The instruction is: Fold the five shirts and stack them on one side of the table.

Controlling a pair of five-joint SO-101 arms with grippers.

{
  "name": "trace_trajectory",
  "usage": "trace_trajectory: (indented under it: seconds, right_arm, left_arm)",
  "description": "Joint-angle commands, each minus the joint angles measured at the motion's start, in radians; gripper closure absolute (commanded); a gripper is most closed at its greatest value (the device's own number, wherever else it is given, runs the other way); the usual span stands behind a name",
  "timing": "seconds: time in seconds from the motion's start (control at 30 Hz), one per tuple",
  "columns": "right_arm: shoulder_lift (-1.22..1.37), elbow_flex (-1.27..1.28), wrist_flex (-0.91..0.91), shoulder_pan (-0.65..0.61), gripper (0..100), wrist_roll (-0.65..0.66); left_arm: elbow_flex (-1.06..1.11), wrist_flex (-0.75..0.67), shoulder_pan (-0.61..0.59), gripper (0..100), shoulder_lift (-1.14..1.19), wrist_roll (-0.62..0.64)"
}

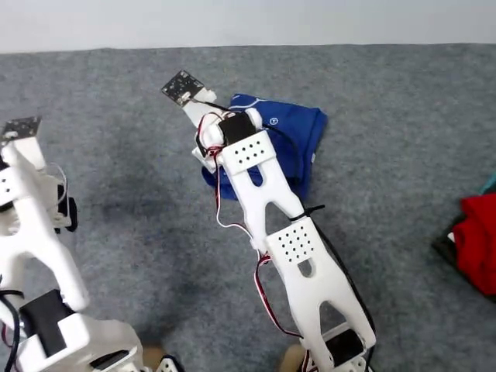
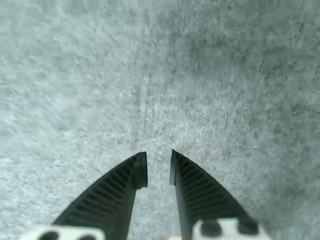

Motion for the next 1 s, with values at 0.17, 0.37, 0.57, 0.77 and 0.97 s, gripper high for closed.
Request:
trace_trajectory:
  seconds: [0.17, 0.37, 0.57, 0.77, 0.97]
  right_arm:
    - [-0.163, -0.046, 0.076, 0.005, 98.8, -0.006]
    - [-0.254, -0.046, 0.154, -0.061, 98.8, -0.005]
    - [-0.282, -0.043, 0.166, -0.128, 98.8, -0.008]
    - [-0.213, -0.043, 0.156, -0.148, 98.8, -0.003]
    - [-0.142, -0.048, 0.122, -0.117, 88.6, -0.006]
  left_arm:
    - [0.030, -0.021, -0.005, 95, -0.048, 0.005]
    - [0.030, -0.029, -0.002, 95, -0.048, 0.005]
    - [0.030, -0.029, -0.002, 95, -0.048, 0.005]
    - [0.028, -0.029, -0.002, 95, -0.048, 0.005]
    - [0.031, -0.041, -0.005, 95, -0.046, 0.005]
